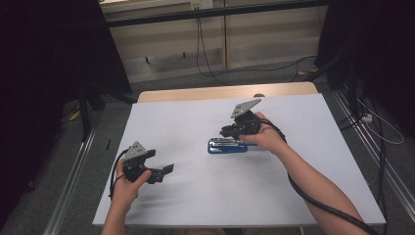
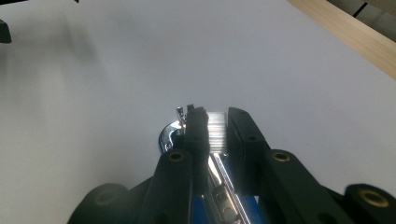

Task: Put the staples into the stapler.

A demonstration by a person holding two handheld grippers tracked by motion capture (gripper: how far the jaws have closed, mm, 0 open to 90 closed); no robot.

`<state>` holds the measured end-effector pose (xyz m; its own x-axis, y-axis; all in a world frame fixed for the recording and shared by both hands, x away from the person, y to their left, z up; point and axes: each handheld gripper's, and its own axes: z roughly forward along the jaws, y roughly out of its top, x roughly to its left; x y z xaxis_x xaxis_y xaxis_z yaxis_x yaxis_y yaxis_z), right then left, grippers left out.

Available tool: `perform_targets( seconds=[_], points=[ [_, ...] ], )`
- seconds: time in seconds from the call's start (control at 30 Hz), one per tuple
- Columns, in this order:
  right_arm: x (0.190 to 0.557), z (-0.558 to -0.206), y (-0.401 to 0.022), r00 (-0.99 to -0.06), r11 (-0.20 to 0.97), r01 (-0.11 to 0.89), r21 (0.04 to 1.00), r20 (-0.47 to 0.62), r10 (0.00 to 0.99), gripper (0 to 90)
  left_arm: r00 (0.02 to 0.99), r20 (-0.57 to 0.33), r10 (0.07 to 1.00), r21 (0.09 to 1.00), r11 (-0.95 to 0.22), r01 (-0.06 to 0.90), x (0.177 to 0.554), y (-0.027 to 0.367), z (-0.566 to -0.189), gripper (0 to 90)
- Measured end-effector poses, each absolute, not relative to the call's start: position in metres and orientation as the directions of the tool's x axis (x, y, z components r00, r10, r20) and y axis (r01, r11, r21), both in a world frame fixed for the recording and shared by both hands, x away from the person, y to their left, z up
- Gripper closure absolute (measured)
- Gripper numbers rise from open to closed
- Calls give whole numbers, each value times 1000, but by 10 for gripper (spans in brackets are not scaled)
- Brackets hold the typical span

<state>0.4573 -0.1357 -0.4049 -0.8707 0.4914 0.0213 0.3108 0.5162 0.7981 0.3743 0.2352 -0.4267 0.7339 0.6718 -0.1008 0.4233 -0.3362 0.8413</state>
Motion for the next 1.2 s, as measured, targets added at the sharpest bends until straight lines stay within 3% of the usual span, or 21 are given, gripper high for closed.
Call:
perform_targets(
  seconds=[1.2],
  points=[
    [464, -416, -112, -916, 599, 263, 756, 1, 400, 794, 744, -96, 661, 834, -355, 423, 375, 234, -428, 43]
  ],
)
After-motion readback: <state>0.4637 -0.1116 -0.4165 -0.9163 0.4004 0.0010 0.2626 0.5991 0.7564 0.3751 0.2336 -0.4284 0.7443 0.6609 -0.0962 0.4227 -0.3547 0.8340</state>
